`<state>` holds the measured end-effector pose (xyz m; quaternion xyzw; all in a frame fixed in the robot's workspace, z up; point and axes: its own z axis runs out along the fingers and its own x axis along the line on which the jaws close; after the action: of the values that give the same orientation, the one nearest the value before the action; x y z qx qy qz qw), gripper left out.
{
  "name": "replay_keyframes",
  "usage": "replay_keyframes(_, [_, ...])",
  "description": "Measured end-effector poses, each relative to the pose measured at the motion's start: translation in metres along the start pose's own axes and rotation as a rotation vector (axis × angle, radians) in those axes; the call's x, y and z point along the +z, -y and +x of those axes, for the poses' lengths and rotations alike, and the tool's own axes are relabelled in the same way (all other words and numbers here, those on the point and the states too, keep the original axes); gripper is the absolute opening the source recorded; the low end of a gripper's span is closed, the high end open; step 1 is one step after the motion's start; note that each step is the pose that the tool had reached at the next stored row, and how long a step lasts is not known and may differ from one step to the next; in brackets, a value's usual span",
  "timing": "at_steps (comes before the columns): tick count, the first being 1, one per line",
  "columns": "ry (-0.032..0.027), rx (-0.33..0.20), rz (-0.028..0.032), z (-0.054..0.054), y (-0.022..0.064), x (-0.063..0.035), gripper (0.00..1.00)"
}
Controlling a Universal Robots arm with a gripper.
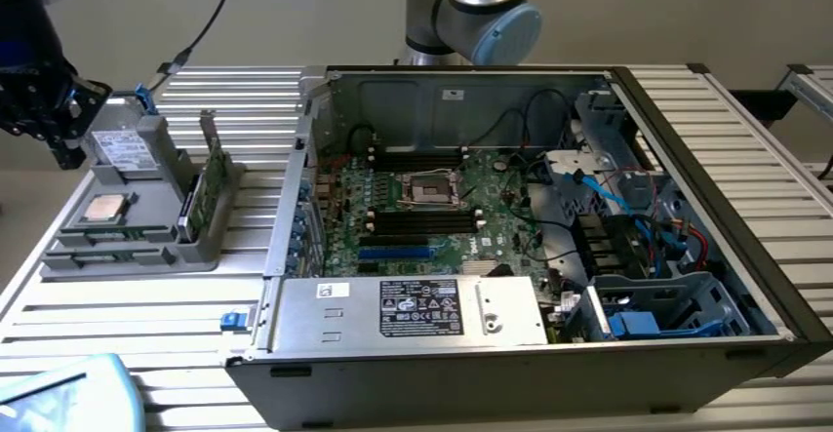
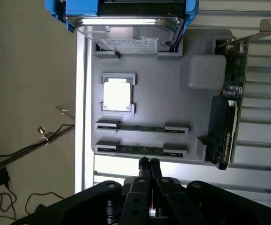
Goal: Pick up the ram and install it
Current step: 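Reach for the ram, then pick up the ram and move it above insertion slot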
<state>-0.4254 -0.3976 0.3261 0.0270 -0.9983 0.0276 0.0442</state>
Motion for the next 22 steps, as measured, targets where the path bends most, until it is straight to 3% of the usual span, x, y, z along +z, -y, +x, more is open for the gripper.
replay_keyframes(2, [0.0037,0.0,-0.0028,0.0006,0.0,0.0003,0.1])
replay_keyframes(17, [0.0038,0.0,-0.0029,0.001,-0.0002,0.0008,0.1])
replay_keyframes(19, [0.0106,-0.018,-0.002,0.0017,-0.0003,0.0019,0.1])
replay_keyframes(22, [0.0136,-0.072,-0.0012,0.0016,-0.0003,0.0032,0.1])
